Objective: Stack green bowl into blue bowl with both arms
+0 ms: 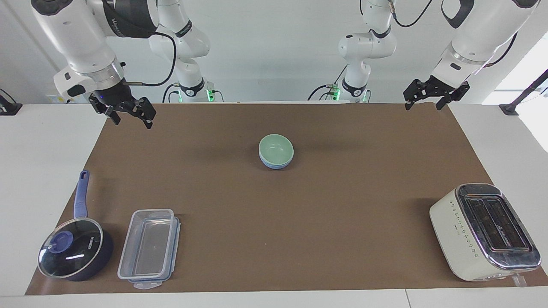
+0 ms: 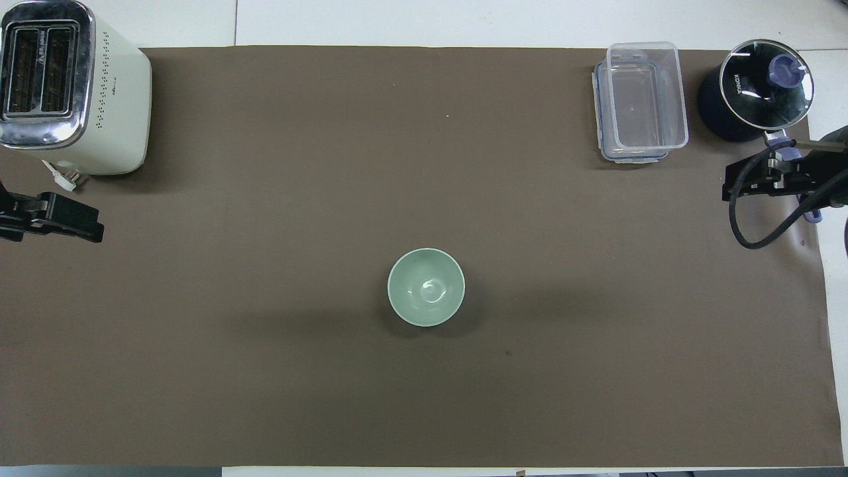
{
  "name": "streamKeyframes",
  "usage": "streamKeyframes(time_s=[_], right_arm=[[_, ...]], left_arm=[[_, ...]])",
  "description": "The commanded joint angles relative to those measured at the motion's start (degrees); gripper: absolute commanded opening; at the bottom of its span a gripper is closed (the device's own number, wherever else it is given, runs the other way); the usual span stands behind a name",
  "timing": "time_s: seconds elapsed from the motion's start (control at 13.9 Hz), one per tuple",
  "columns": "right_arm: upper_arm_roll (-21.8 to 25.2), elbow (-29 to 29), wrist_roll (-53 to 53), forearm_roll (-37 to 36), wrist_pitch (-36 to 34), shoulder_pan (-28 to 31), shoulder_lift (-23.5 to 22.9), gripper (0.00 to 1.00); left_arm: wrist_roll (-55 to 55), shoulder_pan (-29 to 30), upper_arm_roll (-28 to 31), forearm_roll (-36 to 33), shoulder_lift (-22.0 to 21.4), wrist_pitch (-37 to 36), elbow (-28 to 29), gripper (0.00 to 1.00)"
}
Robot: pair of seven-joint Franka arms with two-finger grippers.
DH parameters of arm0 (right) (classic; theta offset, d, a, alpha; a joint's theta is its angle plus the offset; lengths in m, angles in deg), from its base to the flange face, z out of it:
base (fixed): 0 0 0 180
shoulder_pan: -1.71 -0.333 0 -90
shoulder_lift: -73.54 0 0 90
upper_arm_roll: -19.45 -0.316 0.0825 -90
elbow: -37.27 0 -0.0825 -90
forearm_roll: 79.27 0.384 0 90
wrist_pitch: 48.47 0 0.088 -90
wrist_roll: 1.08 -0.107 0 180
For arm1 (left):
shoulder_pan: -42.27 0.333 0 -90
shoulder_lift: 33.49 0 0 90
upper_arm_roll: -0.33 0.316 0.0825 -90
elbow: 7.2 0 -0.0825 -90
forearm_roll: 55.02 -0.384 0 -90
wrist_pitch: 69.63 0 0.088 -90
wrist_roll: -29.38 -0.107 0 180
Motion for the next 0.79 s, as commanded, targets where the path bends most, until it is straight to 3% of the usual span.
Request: streamKeyframes(time_s=[0.0, 0.72], right_arm=[[-0.45, -2.67, 1.30, 0.05, -0.52, 0.47, 2.44, 1.00], [-0.45, -2.77, 3.50, -0.04, 0.10, 0.21, 2.62, 1.00]], left_arm=[[-0.16, -0.04, 0.38, 0.40, -0.80, 0.20, 0.43, 1.00], [-0.16, -0.04, 0.38, 0.40, -0.80, 0.20, 0.43, 1.00]])
